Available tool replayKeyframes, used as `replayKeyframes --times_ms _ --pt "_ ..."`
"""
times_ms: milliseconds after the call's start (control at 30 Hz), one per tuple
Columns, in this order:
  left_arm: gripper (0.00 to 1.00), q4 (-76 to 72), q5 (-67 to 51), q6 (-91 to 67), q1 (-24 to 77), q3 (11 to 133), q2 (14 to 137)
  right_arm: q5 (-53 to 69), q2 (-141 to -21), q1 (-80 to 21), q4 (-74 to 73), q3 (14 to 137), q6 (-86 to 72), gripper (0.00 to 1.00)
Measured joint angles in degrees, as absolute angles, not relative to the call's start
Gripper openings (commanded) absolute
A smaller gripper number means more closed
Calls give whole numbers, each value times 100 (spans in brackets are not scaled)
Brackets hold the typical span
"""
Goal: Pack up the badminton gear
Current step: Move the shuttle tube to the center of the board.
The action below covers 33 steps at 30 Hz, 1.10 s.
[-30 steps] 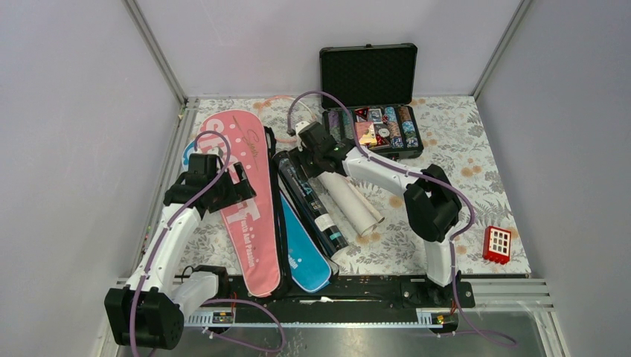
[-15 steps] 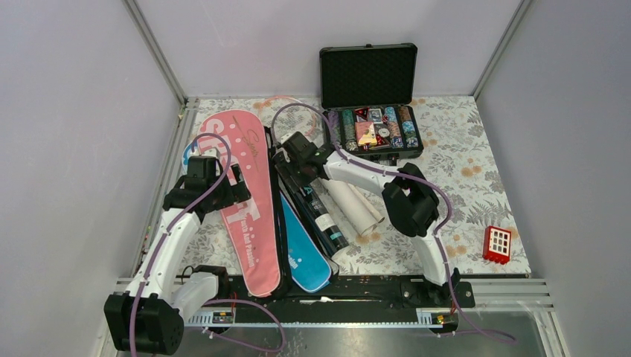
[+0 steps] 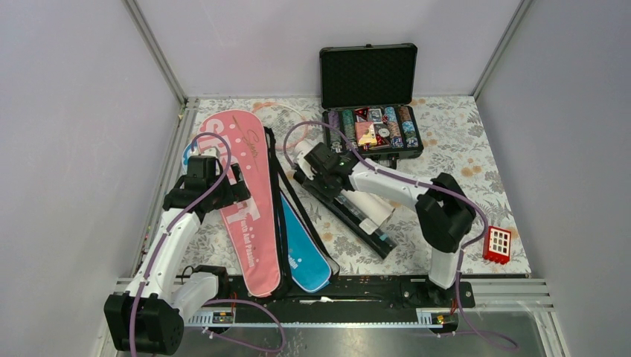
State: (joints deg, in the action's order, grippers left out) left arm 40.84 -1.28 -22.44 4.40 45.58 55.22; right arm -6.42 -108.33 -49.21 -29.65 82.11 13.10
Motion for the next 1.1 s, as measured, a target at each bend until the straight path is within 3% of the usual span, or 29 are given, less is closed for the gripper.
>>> replayKeyframes --times_ms 400,733,1100 --pt "89 3964 -242 -2539 440 4589 5752 -637 -10027 -4700 -3964 7629 1629 73" --pt "83 2792 -753 -3736 443 5522 7376 -307 -9605 -4353 -3481 7996 987 73" --pt "75 1243 -930 -4772 620 6770 9638 -235 -10916 -3857 -2635 9327 1194 69"
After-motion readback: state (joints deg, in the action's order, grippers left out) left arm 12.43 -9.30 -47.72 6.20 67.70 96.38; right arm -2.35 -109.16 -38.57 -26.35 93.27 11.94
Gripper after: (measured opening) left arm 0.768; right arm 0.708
